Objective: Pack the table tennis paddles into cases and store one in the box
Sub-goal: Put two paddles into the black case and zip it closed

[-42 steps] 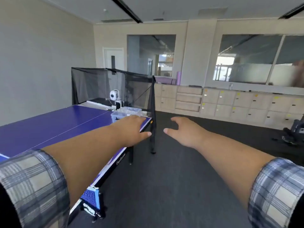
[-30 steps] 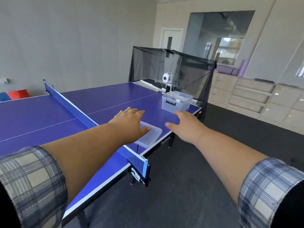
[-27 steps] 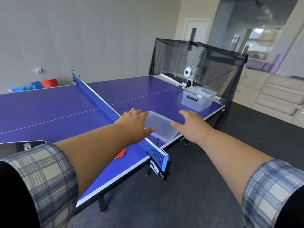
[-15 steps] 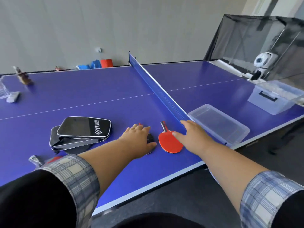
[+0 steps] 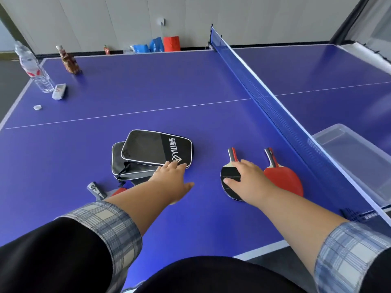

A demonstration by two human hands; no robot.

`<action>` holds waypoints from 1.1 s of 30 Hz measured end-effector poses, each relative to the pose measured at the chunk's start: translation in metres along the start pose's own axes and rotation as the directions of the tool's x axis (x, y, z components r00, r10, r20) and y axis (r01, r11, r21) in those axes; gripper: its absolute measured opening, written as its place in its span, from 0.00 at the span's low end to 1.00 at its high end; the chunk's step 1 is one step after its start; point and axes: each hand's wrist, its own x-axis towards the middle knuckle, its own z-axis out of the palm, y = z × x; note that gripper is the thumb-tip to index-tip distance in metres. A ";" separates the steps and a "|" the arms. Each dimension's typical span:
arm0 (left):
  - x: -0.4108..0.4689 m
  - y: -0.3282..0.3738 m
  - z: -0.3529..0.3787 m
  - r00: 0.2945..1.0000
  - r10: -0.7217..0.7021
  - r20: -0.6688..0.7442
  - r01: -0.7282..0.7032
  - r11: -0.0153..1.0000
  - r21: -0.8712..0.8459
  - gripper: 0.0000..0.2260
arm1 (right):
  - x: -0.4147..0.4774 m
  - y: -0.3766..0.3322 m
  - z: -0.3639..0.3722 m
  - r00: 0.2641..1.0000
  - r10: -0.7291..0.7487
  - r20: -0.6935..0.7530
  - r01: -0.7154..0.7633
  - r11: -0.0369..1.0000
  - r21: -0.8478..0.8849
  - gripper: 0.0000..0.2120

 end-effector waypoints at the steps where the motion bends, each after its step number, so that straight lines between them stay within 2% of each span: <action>1: 0.002 -0.008 0.003 1.000 -0.021 0.001 0.021 1.000 -0.013 0.35 | 0.009 -0.003 0.006 1.000 0.000 0.018 0.000 1.000 -0.017 0.29; 6: 0.015 -0.043 0.013 0.994 -0.105 -0.005 0.104 0.993 -0.052 0.35 | 0.055 -0.025 0.034 0.993 -0.037 0.112 0.043 0.997 -0.056 0.33; 11: 0.037 -0.074 0.013 0.978 -0.207 -0.026 0.202 0.972 -0.119 0.33 | 0.104 -0.053 0.059 0.967 -0.135 0.216 0.140 0.990 -0.006 0.34; 15: 0.058 -0.094 0.018 0.956 -0.290 -0.040 0.279 0.945 -0.173 0.31 | 0.147 -0.069 0.080 0.953 -0.142 0.266 0.137 0.990 0.041 0.33; 18: 0.073 -0.107 0.023 0.934 -0.354 -0.049 0.336 0.917 -0.215 0.29 | 0.174 -0.080 0.098 0.955 -0.093 0.282 0.074 0.994 0.078 0.33; 20: 0.084 -0.117 0.025 0.897 -0.419 -0.141 0.375 0.890 -0.258 0.26 | 0.189 -0.085 0.110 0.967 -0.037 0.254 0.002 0.991 0.134 0.35; 22: 0.093 -0.130 0.025 0.809 -0.532 -0.249 0.449 0.833 -0.324 0.23 | 0.202 -0.089 0.119 0.974 0.058 0.221 -0.112 0.965 0.239 0.38; 25: 0.106 -0.149 0.025 0.695 -0.685 -0.220 0.568 0.710 -0.415 0.25 | 0.216 -0.091 0.132 0.959 0.190 0.211 -0.265 0.868 0.420 0.39; 29: 0.115 -0.164 0.029 0.692 -0.714 -0.107 0.604 0.654 -0.457 0.26 | 0.223 -0.095 0.143 0.928 0.262 0.264 -0.364 0.783 0.504 0.37; 33: 0.109 -0.160 0.036 0.670 -0.733 -0.122 0.593 0.626 -0.506 0.26 | 0.224 -0.104 0.143 0.896 0.350 0.272 -0.442 0.656 0.612 0.35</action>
